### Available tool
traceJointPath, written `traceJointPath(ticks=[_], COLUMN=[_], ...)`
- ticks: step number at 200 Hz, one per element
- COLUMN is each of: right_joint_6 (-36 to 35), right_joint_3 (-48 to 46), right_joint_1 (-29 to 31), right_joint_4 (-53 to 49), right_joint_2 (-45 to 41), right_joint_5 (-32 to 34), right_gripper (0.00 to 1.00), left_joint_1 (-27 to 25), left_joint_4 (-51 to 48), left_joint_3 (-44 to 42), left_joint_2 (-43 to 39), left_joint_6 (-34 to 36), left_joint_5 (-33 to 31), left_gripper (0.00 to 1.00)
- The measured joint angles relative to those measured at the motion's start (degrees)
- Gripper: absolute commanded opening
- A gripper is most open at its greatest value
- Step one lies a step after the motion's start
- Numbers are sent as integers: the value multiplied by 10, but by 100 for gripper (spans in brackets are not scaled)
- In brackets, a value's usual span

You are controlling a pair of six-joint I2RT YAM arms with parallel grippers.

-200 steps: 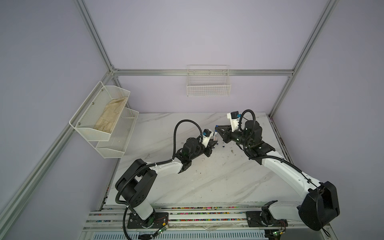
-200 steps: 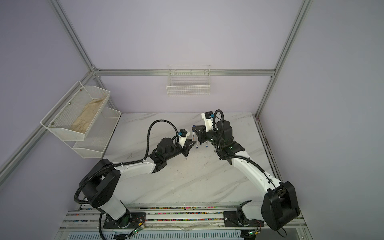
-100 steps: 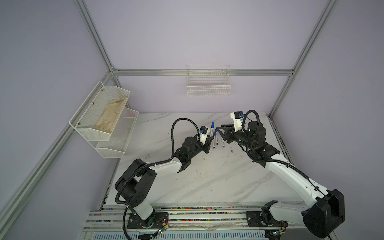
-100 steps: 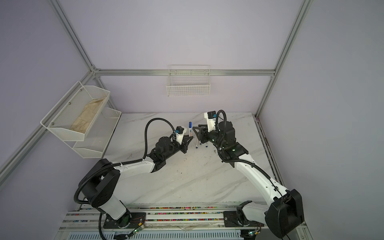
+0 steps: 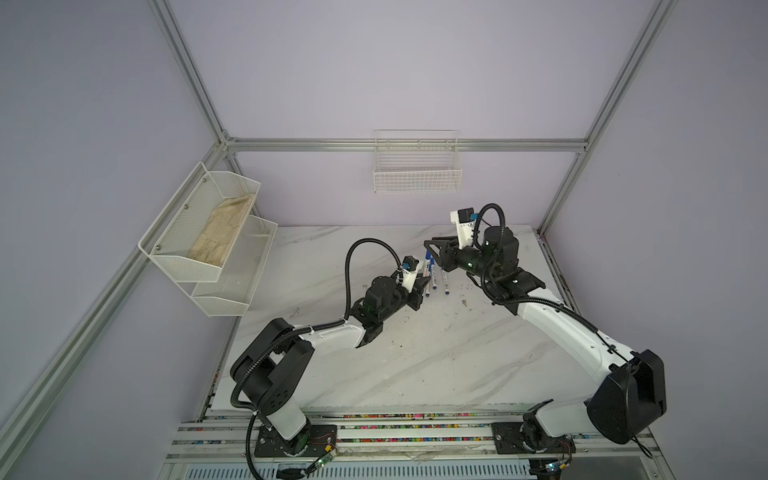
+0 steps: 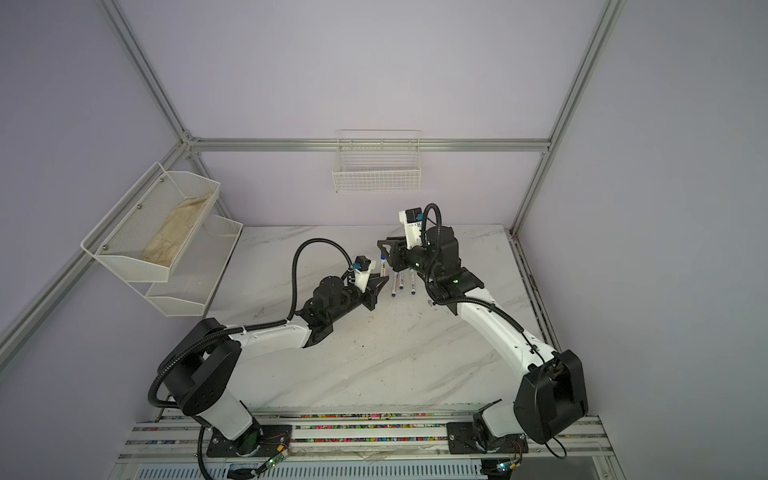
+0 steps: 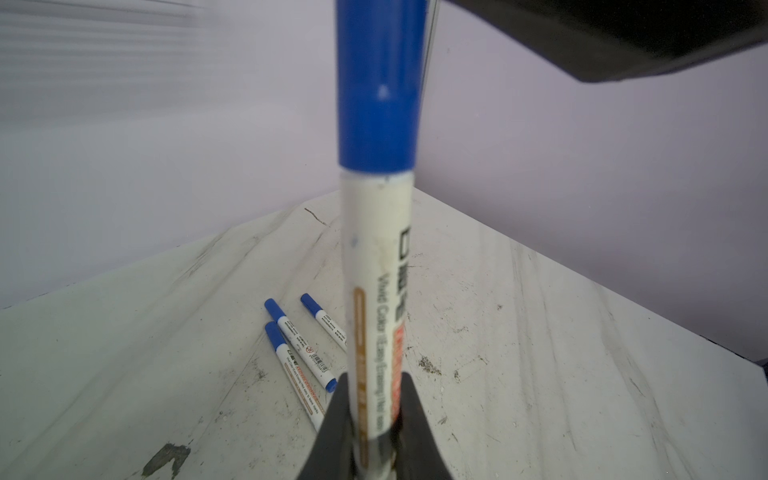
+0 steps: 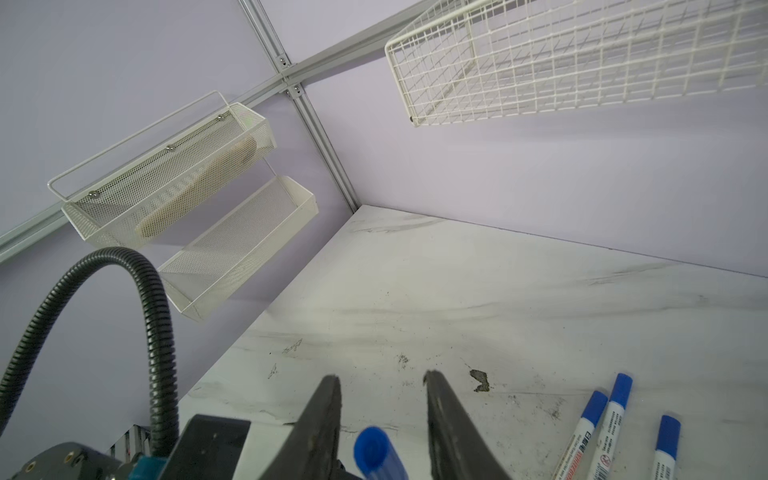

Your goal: Insert the pens into the pen caps

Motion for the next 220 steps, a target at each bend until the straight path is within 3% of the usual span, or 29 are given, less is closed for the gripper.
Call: traceJointPath(ticks=[48, 165, 185, 220], right_joint_6=[10, 10, -1, -9], right_joint_3=[0, -14, -13, -12], right_joint_1=[0, -1, -3, -4], right_joint_4=[0, -10, -23, -19], right_joint_2=[9, 11, 14, 20], right_joint_5=[-17, -41, -46, -51], right_gripper=[20, 6, 4, 2], left_joint_1=[0, 2, 14, 47], left_joint_4=[0, -44, -43, -38], left_joint_3=[-3, -5, -5, -5], left_joint_2=[0, -14, -14, -14], left_joint_6=[0, 7, -9, -84], left_joint_5=[0, -1, 30, 150], left_gripper=[0, 0, 0, 0])
